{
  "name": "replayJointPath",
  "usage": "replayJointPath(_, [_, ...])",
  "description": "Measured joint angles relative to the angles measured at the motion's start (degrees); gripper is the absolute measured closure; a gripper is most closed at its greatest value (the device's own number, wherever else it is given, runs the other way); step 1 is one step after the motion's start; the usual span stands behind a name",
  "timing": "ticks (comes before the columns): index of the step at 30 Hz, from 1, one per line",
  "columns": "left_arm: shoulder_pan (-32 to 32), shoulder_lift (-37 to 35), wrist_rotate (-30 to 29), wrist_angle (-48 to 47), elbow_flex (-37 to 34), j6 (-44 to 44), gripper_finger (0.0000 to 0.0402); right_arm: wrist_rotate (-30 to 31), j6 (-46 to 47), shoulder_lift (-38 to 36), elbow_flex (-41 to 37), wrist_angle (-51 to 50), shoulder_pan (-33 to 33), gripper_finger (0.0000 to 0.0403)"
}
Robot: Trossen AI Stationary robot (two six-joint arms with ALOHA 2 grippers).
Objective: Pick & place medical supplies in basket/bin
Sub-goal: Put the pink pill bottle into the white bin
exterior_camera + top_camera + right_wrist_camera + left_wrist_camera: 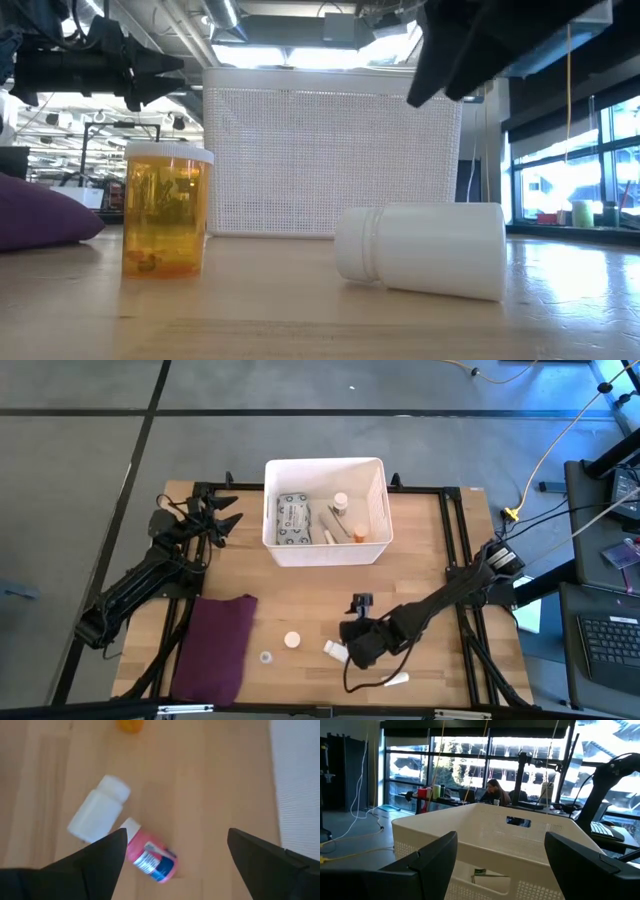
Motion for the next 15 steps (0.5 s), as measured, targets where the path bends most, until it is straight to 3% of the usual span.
replayJointPath(6, [0.0, 0.02, -0.11, -1.47, 0.0, 3.24, 0.0111, -5.55, -4.78, 1.2, 0.0, -0.97, -0.39, 0.006])
replayJointPath(15, [0.0, 0.02, -0.11, -2.75, 0.0, 5.57, 0.0111, -5.87, -8.78, 1.76, 0.0, -1.83, -1.31, 0.006])
